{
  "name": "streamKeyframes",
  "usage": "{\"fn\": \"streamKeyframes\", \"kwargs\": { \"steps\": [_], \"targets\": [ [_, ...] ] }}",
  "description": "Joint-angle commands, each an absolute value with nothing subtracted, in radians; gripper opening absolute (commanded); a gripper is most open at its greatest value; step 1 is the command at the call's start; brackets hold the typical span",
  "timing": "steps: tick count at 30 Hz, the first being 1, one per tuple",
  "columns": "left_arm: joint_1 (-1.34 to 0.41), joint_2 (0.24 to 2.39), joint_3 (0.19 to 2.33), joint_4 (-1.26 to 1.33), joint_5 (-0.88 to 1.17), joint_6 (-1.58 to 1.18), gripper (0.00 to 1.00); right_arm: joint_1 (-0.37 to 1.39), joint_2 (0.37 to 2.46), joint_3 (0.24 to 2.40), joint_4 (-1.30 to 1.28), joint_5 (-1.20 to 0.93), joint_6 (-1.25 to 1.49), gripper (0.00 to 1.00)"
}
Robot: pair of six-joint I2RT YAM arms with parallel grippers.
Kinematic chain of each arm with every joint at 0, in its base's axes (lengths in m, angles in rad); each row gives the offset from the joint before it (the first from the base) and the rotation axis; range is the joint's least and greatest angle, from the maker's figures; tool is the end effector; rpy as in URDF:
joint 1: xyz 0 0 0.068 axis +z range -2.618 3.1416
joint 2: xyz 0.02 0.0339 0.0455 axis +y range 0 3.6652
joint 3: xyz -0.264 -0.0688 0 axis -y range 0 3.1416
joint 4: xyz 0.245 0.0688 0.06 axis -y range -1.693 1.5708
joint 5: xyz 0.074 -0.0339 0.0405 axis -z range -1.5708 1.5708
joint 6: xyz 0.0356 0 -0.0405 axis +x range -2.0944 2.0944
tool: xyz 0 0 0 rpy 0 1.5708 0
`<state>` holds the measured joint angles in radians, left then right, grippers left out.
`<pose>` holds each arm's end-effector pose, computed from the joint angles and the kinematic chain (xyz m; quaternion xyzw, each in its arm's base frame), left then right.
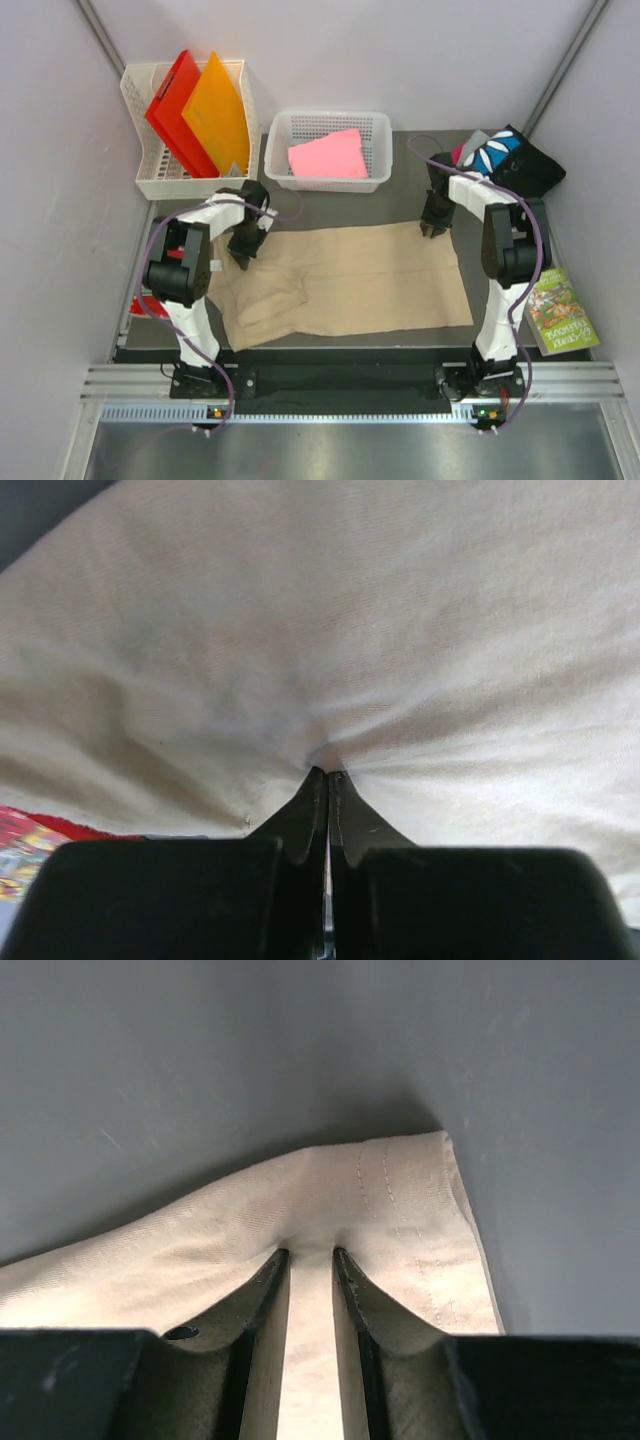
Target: Fold and stack the t-shirts
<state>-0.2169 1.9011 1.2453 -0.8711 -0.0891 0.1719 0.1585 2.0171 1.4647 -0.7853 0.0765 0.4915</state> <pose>0.3339 -0.0703 0.1520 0.1920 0.9801 0.0440 0.0229 0.3947 0.0603 0.1676 0.1689 0.9780 0.0011 0.1222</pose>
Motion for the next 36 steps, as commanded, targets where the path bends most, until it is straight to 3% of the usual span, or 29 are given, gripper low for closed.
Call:
{"fn": "streamKeyframes", "kwargs": {
  "steps": [1,10,17,24,29,32,36],
  "targets": [
    [-0.204,2.072,1.371,-0.158,-0.186,0.144,0.00,0.141,2.034,1.468,-0.500,0.179,0.495,0.25],
    [-0.202,2.207,1.635,-0.225,-0.210,0.192,0.01,0.140,2.092,1.541,-0.534,0.204,0.486,0.24],
    [-0.202,2.155,1.625,-0.311,-0.155,0.189,0.00,0.138,2.123,1.690,-0.584,0.193,0.453,0.25],
    [-0.206,1.867,1.330,-0.385,-0.051,0.207,0.00,0.141,2.072,1.709,-0.643,0.173,0.462,0.25],
    [-0.215,1.712,1.129,-0.430,-0.037,0.244,0.00,0.161,1.988,1.648,-0.658,0.207,0.448,0.40],
    [-0.215,1.648,1.156,-0.446,-0.074,0.284,0.04,0.199,1.901,1.640,-0.670,0.238,0.414,0.48],
    [-0.212,1.644,1.336,-0.498,-0.132,0.316,0.22,0.271,1.786,1.629,-0.759,0.261,0.413,0.51]
  ]
}}
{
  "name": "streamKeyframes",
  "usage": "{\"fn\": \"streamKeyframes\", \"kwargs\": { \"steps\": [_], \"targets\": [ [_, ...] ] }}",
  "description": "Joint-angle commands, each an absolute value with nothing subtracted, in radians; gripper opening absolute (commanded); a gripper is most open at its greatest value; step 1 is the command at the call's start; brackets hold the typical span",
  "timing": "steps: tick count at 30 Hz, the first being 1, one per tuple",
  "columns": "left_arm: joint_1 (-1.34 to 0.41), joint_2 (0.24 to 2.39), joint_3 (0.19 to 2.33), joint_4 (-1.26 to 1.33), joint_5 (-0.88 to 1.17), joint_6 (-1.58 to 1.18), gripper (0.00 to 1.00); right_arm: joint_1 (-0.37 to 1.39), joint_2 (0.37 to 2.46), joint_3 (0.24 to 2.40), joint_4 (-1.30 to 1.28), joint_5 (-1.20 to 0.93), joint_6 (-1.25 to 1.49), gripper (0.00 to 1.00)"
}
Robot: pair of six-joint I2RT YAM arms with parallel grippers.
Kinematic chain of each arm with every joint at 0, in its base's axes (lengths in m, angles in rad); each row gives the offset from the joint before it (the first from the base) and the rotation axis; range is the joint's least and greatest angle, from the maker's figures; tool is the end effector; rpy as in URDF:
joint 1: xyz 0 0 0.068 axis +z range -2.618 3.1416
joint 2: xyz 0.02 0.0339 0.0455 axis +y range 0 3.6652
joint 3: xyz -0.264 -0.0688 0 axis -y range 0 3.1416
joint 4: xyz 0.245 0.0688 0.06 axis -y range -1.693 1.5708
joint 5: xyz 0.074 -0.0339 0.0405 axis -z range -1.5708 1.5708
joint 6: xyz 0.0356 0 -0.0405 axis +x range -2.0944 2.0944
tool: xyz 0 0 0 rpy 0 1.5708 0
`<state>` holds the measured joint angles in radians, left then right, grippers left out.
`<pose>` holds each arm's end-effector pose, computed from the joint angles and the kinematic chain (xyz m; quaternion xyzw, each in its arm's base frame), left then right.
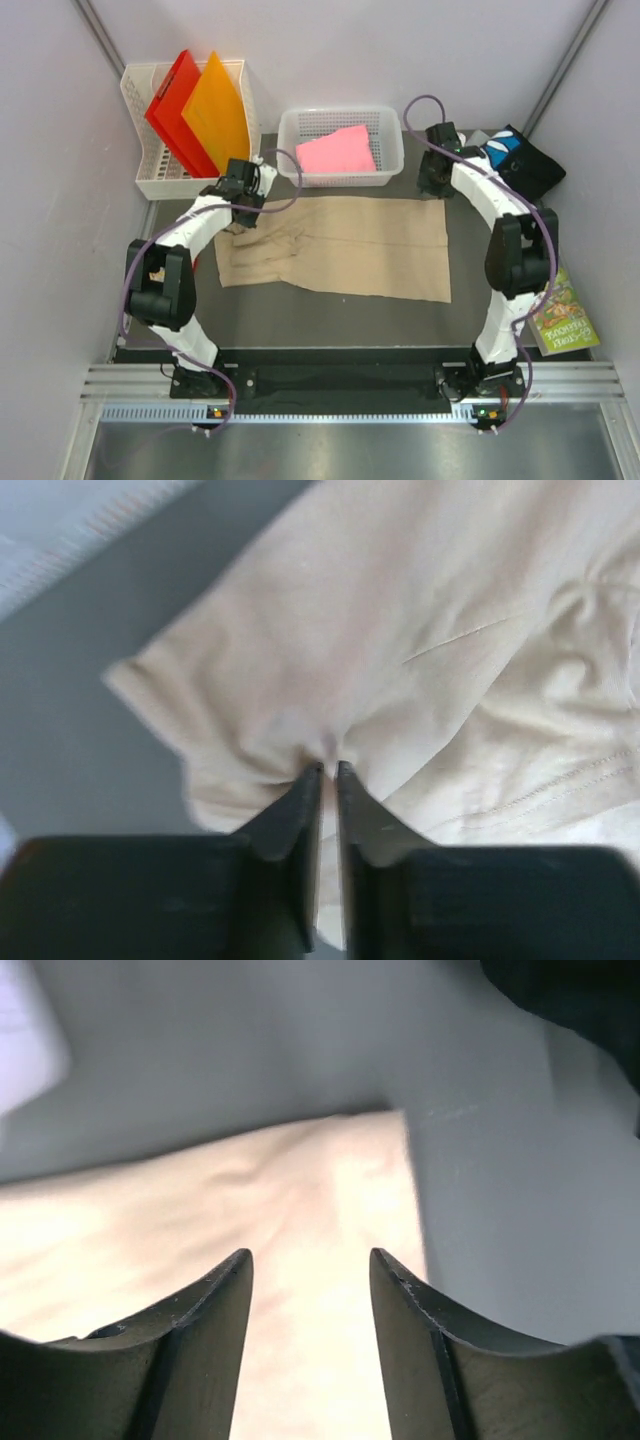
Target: Fold and stack the t-shirts
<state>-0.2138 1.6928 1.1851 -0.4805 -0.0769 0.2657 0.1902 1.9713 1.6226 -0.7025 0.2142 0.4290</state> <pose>0.3481 -0.0728 0.2174 0.2166 0.9324 0.0443 0.2859 0.4214 0.0734 0.2349 0.1417 0.9508 -0.0206 0.2747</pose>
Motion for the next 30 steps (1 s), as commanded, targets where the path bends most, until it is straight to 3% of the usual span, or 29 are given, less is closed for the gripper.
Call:
{"fn": "streamKeyframes", "kwargs": {
  "steps": [1,3,5,9,17,30],
  "targets": [
    [-0.212,1.646,1.356,-0.503,-0.140,0.327,0.28,0.297,1.737,1.605,-0.771,0.259,0.417,0.51],
    [-0.212,1.651,1.394,-0.528,-0.178,0.350,0.33,0.320,1.683,1.565,-0.804,0.265,0.452,0.51],
    [-0.212,1.635,1.405,-0.604,-0.170,0.351,0.49,0.339,1.603,1.470,-0.824,0.244,0.498,0.49],
    [-0.215,1.546,1.306,-0.716,-0.098,0.368,0.53,0.348,1.494,1.223,-0.833,0.204,0.560,0.45],
    [-0.227,1.376,1.011,-0.825,-0.124,0.520,0.56,0.360,1.417,1.019,-0.845,0.206,0.614,0.43],
    [-0.229,1.393,0.767,-0.575,-0.212,0.572,0.55,0.387,1.548,0.948,-0.778,0.187,0.624,0.40]
  ]
}}
